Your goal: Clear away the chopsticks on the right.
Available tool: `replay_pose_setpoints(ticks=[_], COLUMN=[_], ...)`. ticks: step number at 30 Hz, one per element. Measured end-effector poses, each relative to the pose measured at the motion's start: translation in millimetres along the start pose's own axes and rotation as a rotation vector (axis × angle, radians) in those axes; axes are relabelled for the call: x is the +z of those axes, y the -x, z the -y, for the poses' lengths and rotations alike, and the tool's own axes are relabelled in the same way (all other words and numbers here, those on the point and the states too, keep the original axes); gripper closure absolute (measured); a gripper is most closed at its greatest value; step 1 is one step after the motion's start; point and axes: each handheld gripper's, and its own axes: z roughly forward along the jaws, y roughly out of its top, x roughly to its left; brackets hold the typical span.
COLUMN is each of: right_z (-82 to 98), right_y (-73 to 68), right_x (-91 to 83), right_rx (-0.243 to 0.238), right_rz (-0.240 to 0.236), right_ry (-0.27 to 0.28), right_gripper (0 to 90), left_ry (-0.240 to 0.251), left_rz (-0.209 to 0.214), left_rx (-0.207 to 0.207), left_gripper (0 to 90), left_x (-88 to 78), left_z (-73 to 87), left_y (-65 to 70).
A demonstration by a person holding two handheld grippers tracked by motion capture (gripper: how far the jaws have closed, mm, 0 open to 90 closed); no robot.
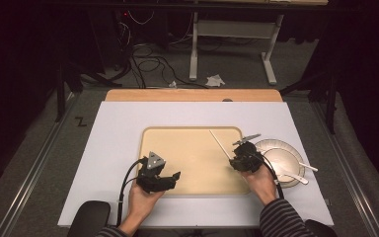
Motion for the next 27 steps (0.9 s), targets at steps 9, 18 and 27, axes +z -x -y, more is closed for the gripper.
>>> replay_pose_setpoints(ticks=[9,18,27], right_z=[0.7,6.2,16.7], right_y=[-0.6,0.4,9.7], right_x=[-1.5,-21.9,-43.5], right_rx=[0.007,-0.001,0.005], right_rz=[0.001,-0.050,-0.092], right_ry=[0.015,0.115,0.212], right_gripper=[69.1,67.9,66.0], left_ry=[-0.003,-0.006,-0.011], left_rz=[0.009,0.025,0.043], left_rx=[0.009,0.021,0.035], left_gripper=[32.7,32.8,33.1], left_x=[2.6,6.5,12.4], left_z=[-1.9,-4.7,-7.9], left_y=[1.4,3.8,6.8])
